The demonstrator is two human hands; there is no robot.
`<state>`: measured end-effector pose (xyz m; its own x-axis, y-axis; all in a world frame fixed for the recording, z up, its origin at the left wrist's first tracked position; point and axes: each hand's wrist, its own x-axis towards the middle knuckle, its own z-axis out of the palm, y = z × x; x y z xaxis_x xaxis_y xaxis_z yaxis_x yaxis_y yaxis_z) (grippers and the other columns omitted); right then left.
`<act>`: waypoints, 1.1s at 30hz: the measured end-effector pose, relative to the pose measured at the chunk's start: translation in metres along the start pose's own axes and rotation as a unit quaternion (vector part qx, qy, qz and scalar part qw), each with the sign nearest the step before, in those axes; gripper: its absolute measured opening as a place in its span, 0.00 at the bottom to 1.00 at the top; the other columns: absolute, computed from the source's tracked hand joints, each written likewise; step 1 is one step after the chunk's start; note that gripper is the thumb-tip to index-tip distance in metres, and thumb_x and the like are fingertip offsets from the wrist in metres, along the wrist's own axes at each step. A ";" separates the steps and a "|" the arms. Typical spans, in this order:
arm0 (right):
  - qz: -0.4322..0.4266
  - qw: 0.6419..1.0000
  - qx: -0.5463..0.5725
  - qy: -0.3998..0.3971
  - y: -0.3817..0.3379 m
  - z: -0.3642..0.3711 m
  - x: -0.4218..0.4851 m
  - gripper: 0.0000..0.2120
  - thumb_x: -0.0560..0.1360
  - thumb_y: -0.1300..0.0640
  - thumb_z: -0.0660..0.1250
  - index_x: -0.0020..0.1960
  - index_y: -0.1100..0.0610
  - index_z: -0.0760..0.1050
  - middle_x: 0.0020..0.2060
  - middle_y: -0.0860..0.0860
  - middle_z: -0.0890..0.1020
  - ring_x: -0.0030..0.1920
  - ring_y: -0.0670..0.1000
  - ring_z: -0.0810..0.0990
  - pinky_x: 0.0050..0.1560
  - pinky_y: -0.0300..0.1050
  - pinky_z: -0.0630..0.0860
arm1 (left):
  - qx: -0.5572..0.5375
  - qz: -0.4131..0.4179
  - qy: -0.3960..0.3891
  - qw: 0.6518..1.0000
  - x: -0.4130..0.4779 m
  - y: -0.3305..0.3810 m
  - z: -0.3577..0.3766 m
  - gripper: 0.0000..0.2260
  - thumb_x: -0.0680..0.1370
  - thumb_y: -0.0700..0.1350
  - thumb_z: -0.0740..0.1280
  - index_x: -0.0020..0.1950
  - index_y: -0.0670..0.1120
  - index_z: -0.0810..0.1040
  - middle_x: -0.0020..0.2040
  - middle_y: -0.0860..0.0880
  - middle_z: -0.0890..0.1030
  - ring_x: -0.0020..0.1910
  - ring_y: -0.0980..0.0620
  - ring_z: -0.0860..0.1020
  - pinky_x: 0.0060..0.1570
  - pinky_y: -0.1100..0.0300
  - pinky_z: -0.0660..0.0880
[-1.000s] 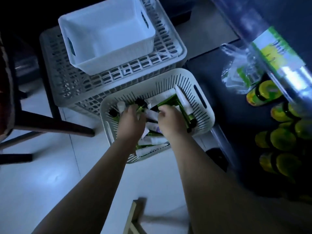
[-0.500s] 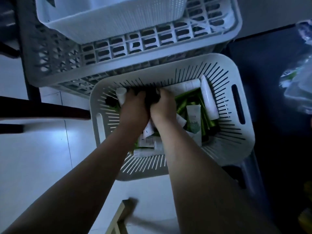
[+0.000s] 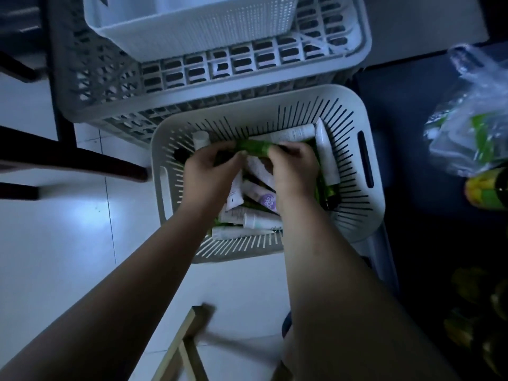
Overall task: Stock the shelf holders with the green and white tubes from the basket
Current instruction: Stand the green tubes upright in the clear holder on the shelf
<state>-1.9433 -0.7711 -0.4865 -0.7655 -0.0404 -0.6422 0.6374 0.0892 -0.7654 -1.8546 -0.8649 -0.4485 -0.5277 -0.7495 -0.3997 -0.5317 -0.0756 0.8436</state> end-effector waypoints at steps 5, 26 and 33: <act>0.030 0.986 0.162 -0.001 -0.030 -0.030 -0.038 0.09 0.71 0.68 0.68 0.43 0.57 0.83 0.42 0.64 0.85 0.42 0.63 0.86 0.47 0.54 0.85 | -0.232 -0.094 -0.012 0.968 -0.032 0.022 -0.008 0.05 0.79 0.40 0.73 0.47 0.39 0.86 0.43 0.39 0.84 0.43 0.43 0.83 0.48 0.54 0.83; -0.213 0.952 0.157 -0.155 -0.156 -0.098 -0.250 0.13 0.76 0.68 0.67 0.60 0.64 0.81 0.50 0.62 0.84 0.51 0.58 0.82 0.60 0.54 0.77 | -0.314 0.113 -0.221 0.916 -0.179 0.177 -0.063 0.19 0.75 0.33 0.74 0.65 0.41 0.78 0.55 0.35 0.84 0.45 0.42 0.83 0.44 0.51 0.80; -0.303 0.939 0.152 -0.063 -0.167 -0.178 -0.302 0.13 0.76 0.69 0.68 0.60 0.62 0.81 0.46 0.55 0.86 0.47 0.54 0.85 0.52 0.48 0.81 | -0.336 0.154 -0.314 0.874 -0.248 0.211 -0.032 0.17 0.75 0.39 0.74 0.64 0.39 0.79 0.55 0.31 0.83 0.51 0.35 0.82 0.58 0.33 0.76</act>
<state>-1.8339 -0.5963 -0.1569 -0.9912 -0.1116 -0.0706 0.0991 -0.2755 -0.9562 -1.8143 -0.7160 -0.1592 -0.9493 -0.3091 -0.0571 0.0975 -0.4622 0.8814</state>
